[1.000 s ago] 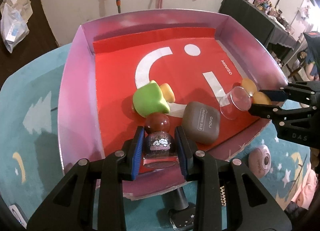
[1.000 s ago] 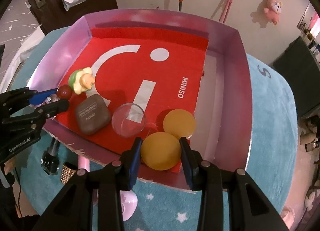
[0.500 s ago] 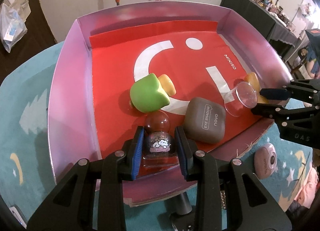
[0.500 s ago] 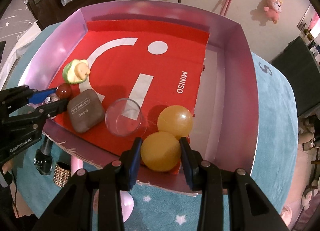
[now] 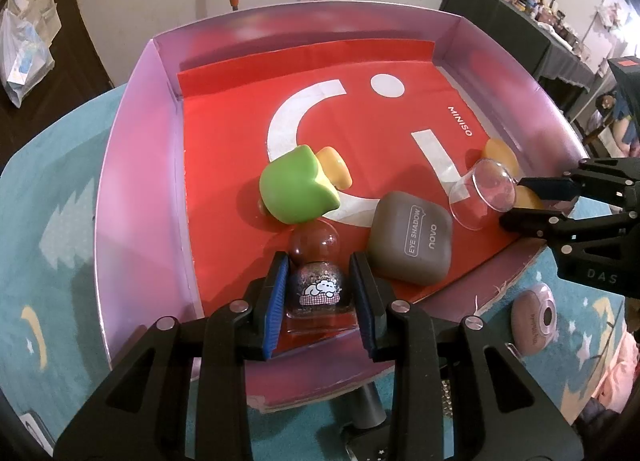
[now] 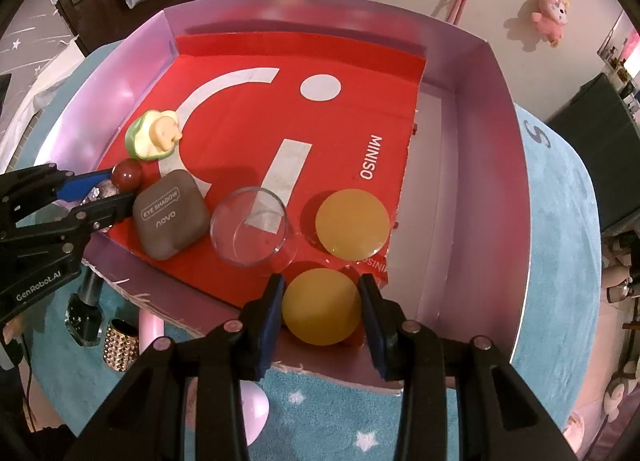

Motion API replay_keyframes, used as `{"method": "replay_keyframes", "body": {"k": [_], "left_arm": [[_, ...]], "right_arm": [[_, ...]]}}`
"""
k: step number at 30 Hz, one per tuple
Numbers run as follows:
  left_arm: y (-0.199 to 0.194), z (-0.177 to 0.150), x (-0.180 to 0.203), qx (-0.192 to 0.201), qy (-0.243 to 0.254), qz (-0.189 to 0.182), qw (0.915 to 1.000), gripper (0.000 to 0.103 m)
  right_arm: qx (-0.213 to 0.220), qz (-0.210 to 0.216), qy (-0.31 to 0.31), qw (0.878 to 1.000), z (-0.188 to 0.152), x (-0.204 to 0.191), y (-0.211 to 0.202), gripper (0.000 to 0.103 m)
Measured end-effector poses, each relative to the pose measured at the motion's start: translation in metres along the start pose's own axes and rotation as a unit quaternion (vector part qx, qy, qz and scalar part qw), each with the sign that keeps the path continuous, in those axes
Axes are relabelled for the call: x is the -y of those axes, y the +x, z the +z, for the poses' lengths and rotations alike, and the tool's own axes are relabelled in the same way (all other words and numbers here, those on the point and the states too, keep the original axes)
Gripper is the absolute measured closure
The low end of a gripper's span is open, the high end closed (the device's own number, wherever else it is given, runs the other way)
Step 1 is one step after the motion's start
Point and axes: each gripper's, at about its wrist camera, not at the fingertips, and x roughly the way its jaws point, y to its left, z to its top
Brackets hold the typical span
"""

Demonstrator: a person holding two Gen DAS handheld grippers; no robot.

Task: Organize rigid objects
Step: 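Carry the glass jar and orange sponge into the pink box and release both, then withdraw both tools from the box back toward the remaining items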

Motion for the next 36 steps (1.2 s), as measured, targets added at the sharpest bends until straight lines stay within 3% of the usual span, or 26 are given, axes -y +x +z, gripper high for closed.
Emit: {"method": "replay_keyframes", "body": {"k": [11, 12, 14, 16, 21, 29, 32, 36], "left_arm": [[-0.005, 0.001, -0.002, 0.009, -0.006, -0.007, 0.9999, 0.072], [-0.007, 0.001, -0.003, 0.011, -0.007, -0.007, 0.9999, 0.07], [-0.012, 0.002, -0.003, 0.02, -0.008, -0.009, 0.9997, 0.042], [-0.018, 0.001, 0.001, 0.033, -0.003, -0.021, 0.9992, 0.042], [-0.034, -0.003, 0.011, 0.054, 0.009, 0.003, 0.9985, 0.038], [-0.069, -0.024, 0.018, 0.102, -0.014, 0.012, 0.9946, 0.033], [-0.091, -0.041, 0.023, 0.131, -0.028, 0.032, 0.9905, 0.027], [-0.114, -0.063, 0.031, 0.164, -0.037, 0.038, 0.985, 0.026]], "right_arm": [[0.002, 0.008, 0.0, 1.0, -0.002, 0.005, -0.005, 0.059], [0.002, 0.009, 0.001, 1.0, -0.002, 0.005, -0.006, 0.058], [0.004, 0.014, 0.0, 1.0, -0.003, 0.005, -0.008, 0.056], [0.005, 0.016, 0.0, 1.0, -0.003, 0.005, -0.01, 0.055], [0.018, 0.025, 0.004, 1.0, -0.007, 0.006, -0.023, 0.051], [0.073, 0.047, 0.01, 0.996, -0.028, 0.007, -0.069, 0.041], [0.11, 0.056, 0.01, 0.992, -0.044, 0.003, -0.095, 0.035], [0.162, 0.071, 0.014, 0.984, -0.071, -0.003, -0.126, 0.028]]}}
